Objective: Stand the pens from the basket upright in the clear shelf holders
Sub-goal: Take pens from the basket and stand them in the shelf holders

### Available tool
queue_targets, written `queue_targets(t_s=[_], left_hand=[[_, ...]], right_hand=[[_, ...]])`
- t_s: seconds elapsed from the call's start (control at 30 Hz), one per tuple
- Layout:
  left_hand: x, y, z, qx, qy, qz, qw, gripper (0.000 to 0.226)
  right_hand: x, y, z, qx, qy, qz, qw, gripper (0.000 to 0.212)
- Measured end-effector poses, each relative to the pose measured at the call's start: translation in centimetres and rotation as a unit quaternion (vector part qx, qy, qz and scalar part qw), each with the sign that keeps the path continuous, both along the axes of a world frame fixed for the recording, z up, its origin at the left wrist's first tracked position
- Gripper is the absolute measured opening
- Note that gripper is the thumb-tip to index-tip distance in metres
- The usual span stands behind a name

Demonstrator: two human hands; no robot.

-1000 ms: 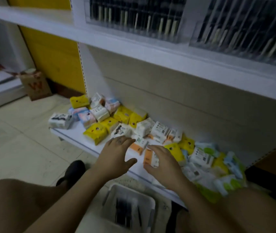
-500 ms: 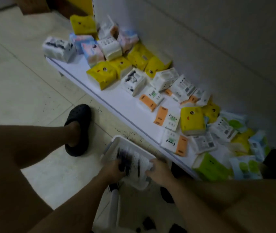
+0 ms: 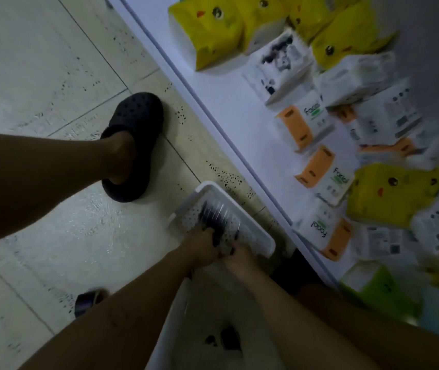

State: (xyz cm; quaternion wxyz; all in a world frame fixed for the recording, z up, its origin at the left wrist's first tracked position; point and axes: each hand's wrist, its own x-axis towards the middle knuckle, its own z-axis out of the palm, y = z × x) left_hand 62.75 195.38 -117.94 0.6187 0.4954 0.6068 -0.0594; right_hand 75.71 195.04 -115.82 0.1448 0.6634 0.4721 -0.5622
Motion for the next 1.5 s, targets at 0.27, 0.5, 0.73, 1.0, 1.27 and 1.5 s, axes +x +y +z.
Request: queue_targets(t_s=[0.27,0.5,0.73,1.0,1.27,1.5], left_hand=[[0.8,0.2,-4.2,-0.020,0.013,-0.046,0.999,0.064],[1.0,0.2,-4.5,0.008,0.043,-0.055,0.998,0.069],[-1.1,1.1,-3.4,0.038,0.025,0.153,0.987,0.012],[-1.3,0.5,-2.3,0.010,0.024,0.166,0.986,0.036],[-2.3,1.6,3.4,0.088,-0.075,0.199,0.973,0.095],[-2.2,3.0,12.7,0.134,-0.112,0.131,0.976,0.098]], right_hand=[[0.9,0.8,-5.5,-0.054,-0.103,0.077,0.990,0.065],[0.9,0.8,-7.3,-0.087,-0.119,0.000,0.989,0.062],[2.0,1.9,-6.0,-0.015,-0.110,-0.004,0.994,0.032],[2.1,2.5,-3.0,0.059,-0.034,-0.085,0.994,0.018],[2.0,2.8,3.3,0.129,0.016,-0.111,0.985,0.054],[1.1,3.6,10.9,0.228,0.068,-0.140,0.961,0.044]])
